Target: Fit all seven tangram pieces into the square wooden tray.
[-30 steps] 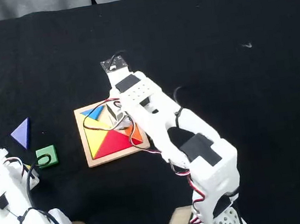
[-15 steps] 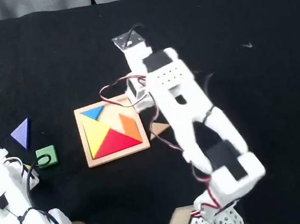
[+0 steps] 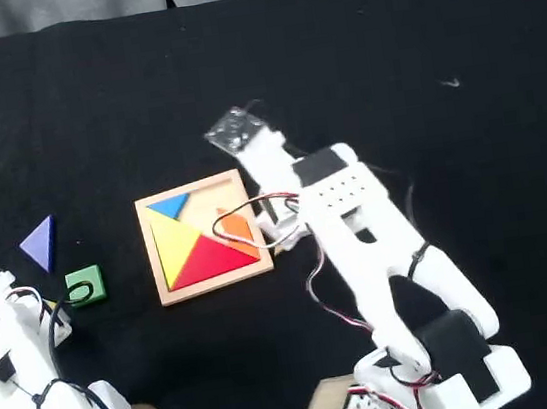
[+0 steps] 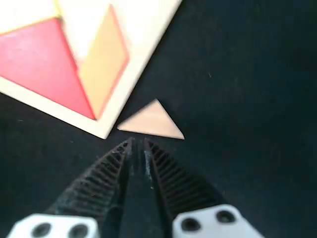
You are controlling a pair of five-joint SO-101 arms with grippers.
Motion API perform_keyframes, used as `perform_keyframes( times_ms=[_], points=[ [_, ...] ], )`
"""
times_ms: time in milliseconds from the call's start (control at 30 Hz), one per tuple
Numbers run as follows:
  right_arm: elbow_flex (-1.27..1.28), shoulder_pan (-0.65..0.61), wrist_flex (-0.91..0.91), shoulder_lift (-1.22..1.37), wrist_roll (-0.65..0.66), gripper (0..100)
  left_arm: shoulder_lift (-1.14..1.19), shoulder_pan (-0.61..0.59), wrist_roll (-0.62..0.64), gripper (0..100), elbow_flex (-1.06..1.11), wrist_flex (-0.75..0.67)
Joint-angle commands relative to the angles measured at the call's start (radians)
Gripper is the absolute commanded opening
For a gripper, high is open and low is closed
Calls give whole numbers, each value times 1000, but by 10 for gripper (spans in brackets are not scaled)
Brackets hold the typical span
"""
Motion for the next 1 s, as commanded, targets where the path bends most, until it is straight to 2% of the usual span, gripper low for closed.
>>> perform_keyframes(
  times_ms=[0, 100, 200, 333, 600, 833, 967],
  points=[
    [2, 87, -29, -47, -44, 15, -21, 12, 5, 152, -4, -14],
    [1, 138, -32, -47, -46, 15, -21, 12, 5, 152, -4, -15],
    [-1, 138, -32, -45, -28, 34, -21, 12, 5, 152, -4, -15],
    [-1, 126, -32, -28, -20, 195, -21, 12, 5, 152, -4, -15],
    [-41, 143, -9, 170, -20, 102, -21, 12, 5, 152, -4, -15],
    [-33, 144, -6, 222, -20, 13, -23, 13, 5, 152, -4, -15],
    [-36, 144, -3, 259, -20, 15, -23, 12, 5, 152, -4, -14]
  ],
)
